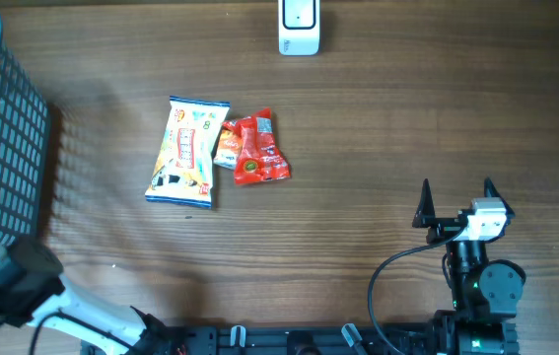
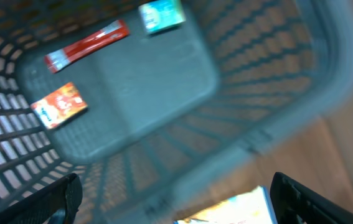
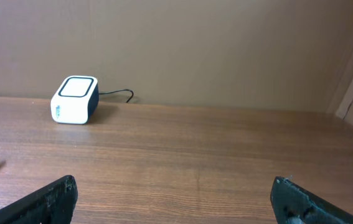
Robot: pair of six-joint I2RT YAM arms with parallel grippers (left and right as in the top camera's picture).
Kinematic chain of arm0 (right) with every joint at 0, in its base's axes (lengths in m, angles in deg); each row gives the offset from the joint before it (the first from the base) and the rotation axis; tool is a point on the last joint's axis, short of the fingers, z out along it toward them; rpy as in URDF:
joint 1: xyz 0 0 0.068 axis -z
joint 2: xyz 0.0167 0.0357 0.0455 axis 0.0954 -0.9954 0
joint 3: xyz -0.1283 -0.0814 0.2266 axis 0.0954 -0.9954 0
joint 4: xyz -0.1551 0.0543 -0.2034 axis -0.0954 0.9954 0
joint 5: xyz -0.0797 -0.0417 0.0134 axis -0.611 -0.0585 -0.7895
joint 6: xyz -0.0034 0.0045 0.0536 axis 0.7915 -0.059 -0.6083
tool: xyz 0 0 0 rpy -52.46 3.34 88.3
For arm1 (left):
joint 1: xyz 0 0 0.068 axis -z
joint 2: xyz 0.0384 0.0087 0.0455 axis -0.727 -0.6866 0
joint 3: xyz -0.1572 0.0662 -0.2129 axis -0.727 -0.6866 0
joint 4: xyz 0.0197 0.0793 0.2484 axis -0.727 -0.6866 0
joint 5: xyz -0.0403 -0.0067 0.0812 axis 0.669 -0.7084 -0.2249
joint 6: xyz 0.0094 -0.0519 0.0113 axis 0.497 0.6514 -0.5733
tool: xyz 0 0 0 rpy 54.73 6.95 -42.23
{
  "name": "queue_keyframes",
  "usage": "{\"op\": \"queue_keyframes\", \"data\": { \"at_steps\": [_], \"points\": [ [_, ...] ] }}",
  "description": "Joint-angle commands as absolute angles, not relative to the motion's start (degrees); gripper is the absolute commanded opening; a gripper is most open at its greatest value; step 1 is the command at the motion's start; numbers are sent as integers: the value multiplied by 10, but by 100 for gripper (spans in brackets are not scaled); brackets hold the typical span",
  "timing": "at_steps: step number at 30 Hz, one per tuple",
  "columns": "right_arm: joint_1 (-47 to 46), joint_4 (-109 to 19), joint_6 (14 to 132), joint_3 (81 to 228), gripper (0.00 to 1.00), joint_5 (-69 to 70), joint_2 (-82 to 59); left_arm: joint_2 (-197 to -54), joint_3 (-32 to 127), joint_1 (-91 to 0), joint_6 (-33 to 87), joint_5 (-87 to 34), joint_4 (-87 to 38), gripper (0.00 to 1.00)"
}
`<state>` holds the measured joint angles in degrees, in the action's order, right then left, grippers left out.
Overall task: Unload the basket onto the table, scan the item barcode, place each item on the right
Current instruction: 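Return the left gripper into the basket and grasp the orange tissue box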
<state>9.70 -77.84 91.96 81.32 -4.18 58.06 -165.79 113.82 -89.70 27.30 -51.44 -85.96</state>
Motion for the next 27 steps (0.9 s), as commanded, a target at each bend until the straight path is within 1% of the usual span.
{"op": "queue_keyframes", "data": {
  "at_steps": [1, 11, 14, 19, 20, 27],
  "points": [
    [100, -779, 911, 812, 100, -47, 583, -1710, 1136, -916, 278, -549, -868, 99],
    [100, -779, 911, 812, 100, -47, 583, -1811, 1133, -937, 305, -661, -872, 100],
    [100, -779, 911, 812, 100, -47, 583, -1838, 1121, -939, 307, -665, -872, 96],
    [100, -779, 911, 812, 100, -47, 583, -1887, 1064, -939, 306, -685, -865, 96],
    [100, -779, 911, 812, 100, -47, 583, -1893, 1050, -939, 306, -690, -861, 94],
    [100, -779, 911, 812, 100, -47, 583, -1904, 949, -943, 306, -719, -815, 93]
  ]
}}
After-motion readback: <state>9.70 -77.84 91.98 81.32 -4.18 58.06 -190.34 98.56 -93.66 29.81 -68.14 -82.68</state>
